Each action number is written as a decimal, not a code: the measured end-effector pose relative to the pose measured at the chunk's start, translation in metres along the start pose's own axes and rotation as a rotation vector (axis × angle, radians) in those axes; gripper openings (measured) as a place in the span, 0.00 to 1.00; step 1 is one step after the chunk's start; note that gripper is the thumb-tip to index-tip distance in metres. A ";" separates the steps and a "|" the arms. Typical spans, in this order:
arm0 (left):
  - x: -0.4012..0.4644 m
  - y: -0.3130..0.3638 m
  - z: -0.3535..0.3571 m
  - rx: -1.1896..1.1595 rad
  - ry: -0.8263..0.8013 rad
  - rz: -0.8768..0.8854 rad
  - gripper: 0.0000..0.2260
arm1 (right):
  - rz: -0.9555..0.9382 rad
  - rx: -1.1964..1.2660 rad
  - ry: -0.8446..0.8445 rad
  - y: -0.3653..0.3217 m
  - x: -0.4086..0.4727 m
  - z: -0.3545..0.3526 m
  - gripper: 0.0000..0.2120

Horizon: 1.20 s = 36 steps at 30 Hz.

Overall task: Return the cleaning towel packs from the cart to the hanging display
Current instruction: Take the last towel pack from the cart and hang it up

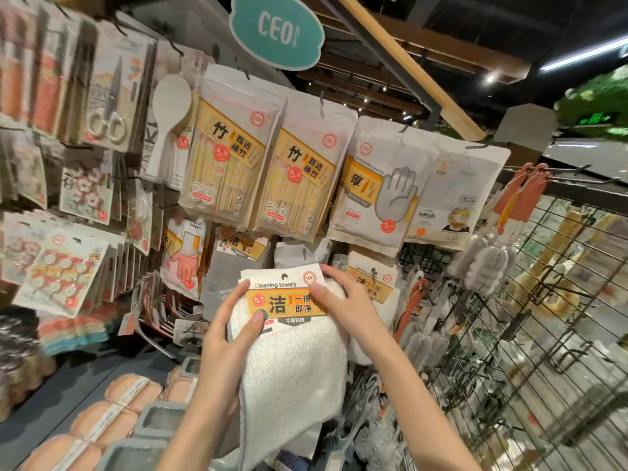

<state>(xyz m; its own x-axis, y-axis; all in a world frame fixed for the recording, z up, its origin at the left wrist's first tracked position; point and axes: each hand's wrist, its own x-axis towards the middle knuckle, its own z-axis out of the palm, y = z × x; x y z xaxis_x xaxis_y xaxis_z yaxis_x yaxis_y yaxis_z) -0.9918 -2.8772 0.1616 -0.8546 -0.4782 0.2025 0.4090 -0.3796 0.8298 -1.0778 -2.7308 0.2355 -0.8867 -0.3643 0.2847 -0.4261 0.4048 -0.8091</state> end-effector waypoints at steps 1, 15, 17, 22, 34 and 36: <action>-0.001 0.001 0.000 -0.004 -0.003 0.007 0.24 | -0.005 -0.017 0.016 -0.002 -0.003 0.001 0.20; -0.010 -0.002 -0.015 0.053 0.008 -0.004 0.17 | 0.102 0.406 0.091 0.008 -0.014 -0.001 0.17; -0.010 -0.002 -0.013 0.078 0.015 -0.001 0.15 | 0.106 0.419 0.089 0.012 -0.014 -0.004 0.17; -0.013 -0.002 -0.006 0.053 0.048 -0.005 0.11 | 0.091 0.429 0.123 0.018 -0.014 -0.013 0.20; 0.002 -0.014 -0.009 0.053 0.091 0.020 0.13 | 0.151 0.386 0.493 0.072 -0.006 -0.049 0.21; 0.005 -0.016 -0.010 0.064 0.096 0.024 0.13 | 0.194 0.427 0.506 0.082 0.000 -0.059 0.20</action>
<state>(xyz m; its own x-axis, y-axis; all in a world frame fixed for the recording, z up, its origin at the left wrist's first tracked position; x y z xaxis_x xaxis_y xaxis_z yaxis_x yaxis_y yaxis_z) -0.9996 -2.8813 0.1442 -0.8093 -0.5610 0.1742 0.4048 -0.3178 0.8574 -1.1230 -2.6482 0.1988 -0.9587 0.1600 0.2353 -0.2353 0.0197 -0.9717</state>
